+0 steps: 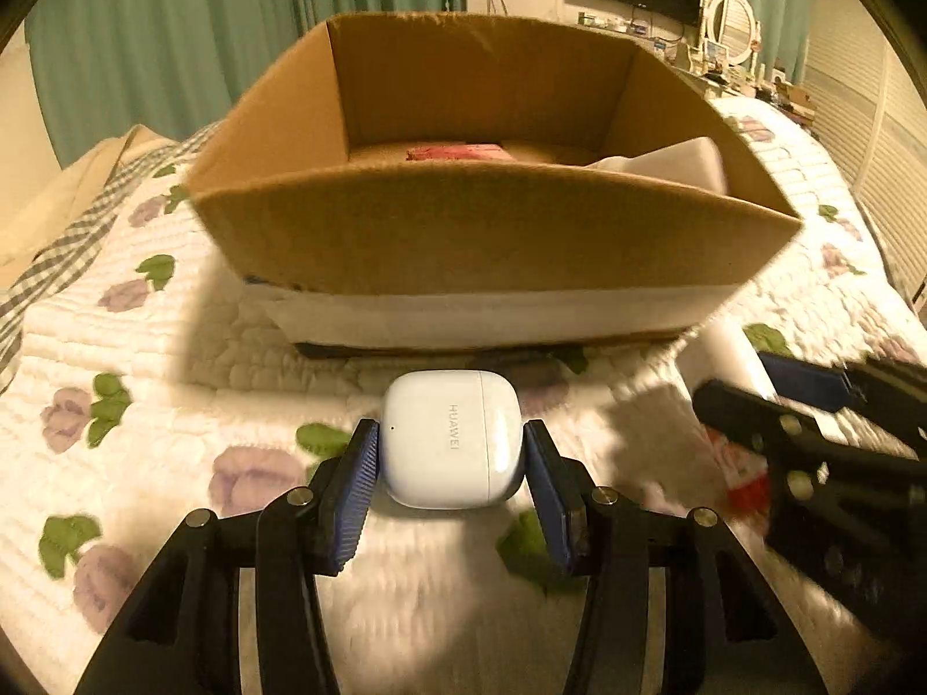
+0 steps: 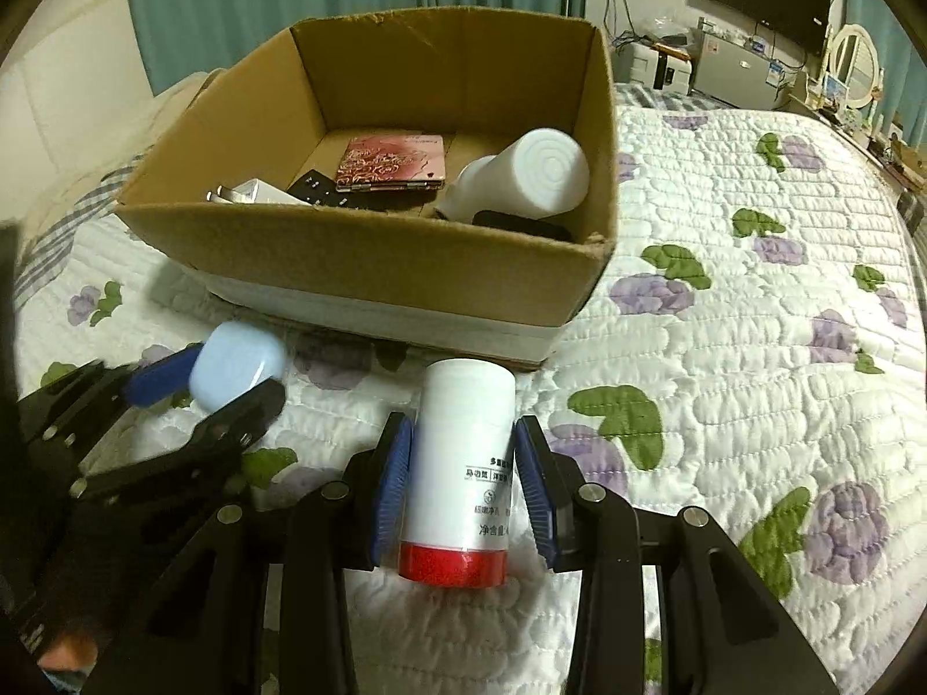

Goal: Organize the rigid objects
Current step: 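Grasp the red-capped white bottle with the right gripper while the left grasps the blue earbud case, then lower the earbud case into the box with the left gripper while the right drops the bottle in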

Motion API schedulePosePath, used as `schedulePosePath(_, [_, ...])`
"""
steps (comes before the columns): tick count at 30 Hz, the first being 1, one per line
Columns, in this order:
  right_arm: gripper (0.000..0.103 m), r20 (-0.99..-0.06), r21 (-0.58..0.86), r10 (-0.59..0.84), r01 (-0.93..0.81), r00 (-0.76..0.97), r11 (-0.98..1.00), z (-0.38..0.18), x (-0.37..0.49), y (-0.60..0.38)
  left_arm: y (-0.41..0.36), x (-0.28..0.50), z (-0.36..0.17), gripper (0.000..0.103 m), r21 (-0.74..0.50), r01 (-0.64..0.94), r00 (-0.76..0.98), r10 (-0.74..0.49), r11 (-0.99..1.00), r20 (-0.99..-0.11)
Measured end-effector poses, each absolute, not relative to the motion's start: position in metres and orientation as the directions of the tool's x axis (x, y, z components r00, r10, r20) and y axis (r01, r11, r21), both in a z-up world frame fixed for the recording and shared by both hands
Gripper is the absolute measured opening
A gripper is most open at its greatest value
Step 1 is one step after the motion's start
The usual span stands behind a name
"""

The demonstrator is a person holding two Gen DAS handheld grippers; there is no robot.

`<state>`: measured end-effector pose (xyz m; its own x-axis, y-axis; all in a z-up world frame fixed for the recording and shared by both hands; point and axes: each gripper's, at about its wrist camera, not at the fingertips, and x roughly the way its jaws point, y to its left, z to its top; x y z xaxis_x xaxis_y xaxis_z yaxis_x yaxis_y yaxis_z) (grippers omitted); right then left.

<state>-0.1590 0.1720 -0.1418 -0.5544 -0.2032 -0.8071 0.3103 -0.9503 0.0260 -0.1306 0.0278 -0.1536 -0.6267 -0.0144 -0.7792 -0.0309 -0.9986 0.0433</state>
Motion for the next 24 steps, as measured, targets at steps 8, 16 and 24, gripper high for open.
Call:
schedulePosePath(8, [0.036,-0.765,0.029,-0.212,0.297,-0.608,-0.955,-0.102,-0.128,0.183,0.028,-0.096,-0.109,0.050,0.011,-0.014,-0.673,0.002,-1.000,-0.740])
schedulePosePath(16, [0.036,-0.709,0.030,-0.245,0.318,-0.662,-0.948,-0.058,-0.099,0.185,0.027,-0.061,-0.054,0.050,-0.040,-0.023,-0.756,0.044,-0.999,-0.654])
schedulePosePath(24, [0.036,-0.659,0.040,-0.302,0.369,-0.689,-0.929,-0.018,-0.117,0.177,0.023,-0.078,-0.009,0.050,-0.050,-0.052,-0.801,0.072,-0.997,-0.594])
